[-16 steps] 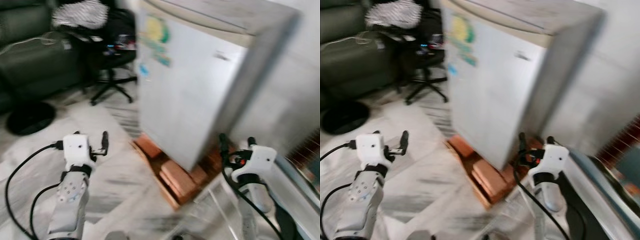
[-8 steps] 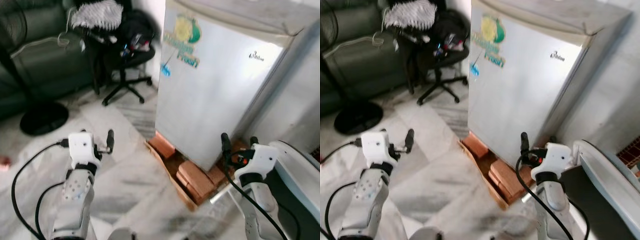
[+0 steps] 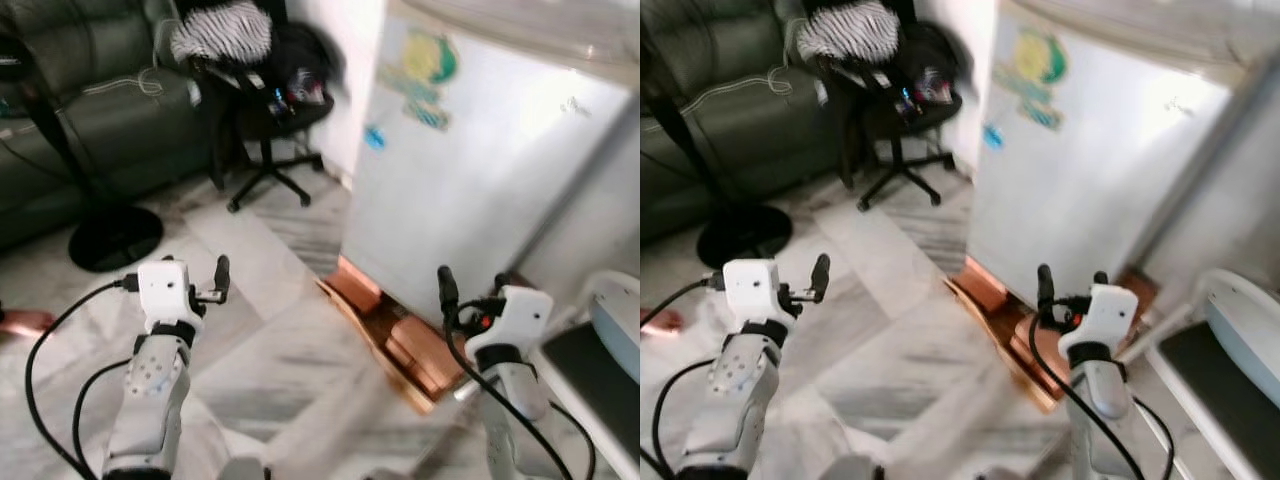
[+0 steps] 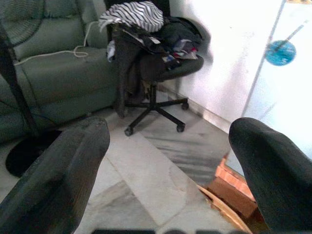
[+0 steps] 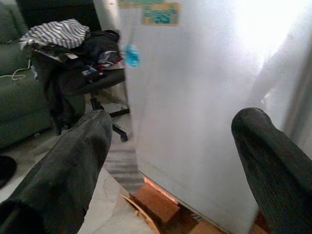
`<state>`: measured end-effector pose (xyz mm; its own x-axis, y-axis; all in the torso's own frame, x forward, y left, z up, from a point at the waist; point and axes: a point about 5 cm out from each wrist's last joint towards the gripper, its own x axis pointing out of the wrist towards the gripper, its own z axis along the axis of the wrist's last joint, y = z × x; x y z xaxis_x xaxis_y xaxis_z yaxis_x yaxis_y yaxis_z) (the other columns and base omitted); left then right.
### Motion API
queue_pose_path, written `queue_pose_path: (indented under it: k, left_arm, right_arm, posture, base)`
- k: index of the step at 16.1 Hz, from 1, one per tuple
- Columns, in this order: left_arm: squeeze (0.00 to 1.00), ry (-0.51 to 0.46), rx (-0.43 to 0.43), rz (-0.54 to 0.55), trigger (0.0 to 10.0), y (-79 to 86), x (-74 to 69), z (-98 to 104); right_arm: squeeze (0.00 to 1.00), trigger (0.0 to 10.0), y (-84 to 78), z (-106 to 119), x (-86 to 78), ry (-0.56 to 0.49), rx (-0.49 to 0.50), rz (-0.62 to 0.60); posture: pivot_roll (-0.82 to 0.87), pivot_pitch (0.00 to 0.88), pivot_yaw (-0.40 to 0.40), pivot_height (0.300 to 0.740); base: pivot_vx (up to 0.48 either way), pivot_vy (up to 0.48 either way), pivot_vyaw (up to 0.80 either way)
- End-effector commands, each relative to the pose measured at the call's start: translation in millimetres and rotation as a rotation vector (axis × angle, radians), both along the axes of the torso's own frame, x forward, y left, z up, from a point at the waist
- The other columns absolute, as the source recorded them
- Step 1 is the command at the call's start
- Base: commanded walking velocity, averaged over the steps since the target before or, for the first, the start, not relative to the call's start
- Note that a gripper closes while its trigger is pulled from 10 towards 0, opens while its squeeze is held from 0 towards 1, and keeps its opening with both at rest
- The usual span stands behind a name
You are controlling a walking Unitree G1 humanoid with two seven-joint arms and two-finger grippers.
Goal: Restocking fridge
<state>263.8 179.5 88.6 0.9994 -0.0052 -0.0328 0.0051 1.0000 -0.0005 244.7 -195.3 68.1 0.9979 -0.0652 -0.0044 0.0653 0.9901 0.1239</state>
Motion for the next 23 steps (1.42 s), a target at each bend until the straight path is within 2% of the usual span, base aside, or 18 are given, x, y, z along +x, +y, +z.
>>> queue_pose_path:
  k: [1, 4, 9, 14, 19, 23]
  left_arm:
    - [0.00, -0.001, 0.015, 0.013, 10.0, 7.6, -1.0, 0.9]
    - [0.00, -0.021, 0.030, 0.005, 10.0, 7.0, 0.9, 4.0]
    - [0.00, -0.037, 0.057, -0.009, 10.0, 6.9, 4.0, 8.3]
    - [0.00, -0.024, 0.039, -0.047, 10.0, 1.7, -2.9, 3.4]
    - [0.00, -0.034, 0.037, -0.056, 10.0, 0.3, -2.1, 4.5]
    - [0.00, -0.044, 0.033, -0.075, 10.0, -0.7, -1.6, 5.9]
  right_arm:
    - [0.00, 10.0, 7.0, 5.3, 4.5, -0.025, 0.012, 0.014]
    - [0.00, 10.0, 5.7, 5.5, 5.7, -0.025, 0.012, 0.010]
    - [0.00, 10.0, 8.1, 9.1, 10.9, -0.038, 0.005, 0.024]
    - [0.00, 10.0, 10.8, 6.4, 8.4, -0.028, 0.008, 0.033]
    - [0.00, 10.0, 8.9, 10.1, 12.6, -0.041, -0.014, 0.050]
    - [0.00, 10.0, 7.8, 9.8, 13.3, -0.039, -0.014, 0.045]
  posture:
    - [0.08, 0.035, -0.027, 0.740]
    - [0.08, 0.039, -0.023, 0.740]
    - [0.08, 0.057, -0.013, 0.740]
    - [0.09, 0.061, -0.015, 0.740]
    - [0.09, 0.059, -0.018, 0.740]
    - [0.09, 0.057, -0.019, 0.740]
  base:
    - [0.000, 0.480, 0.00]
    - [0.000, 0.456, 0.00]
    - [0.000, 0.000, 0.00]
    - [0.000, 0.000, 0.00]
    - [0.000, 0.000, 0.00]
    - [0.282, 0.000, 0.00]
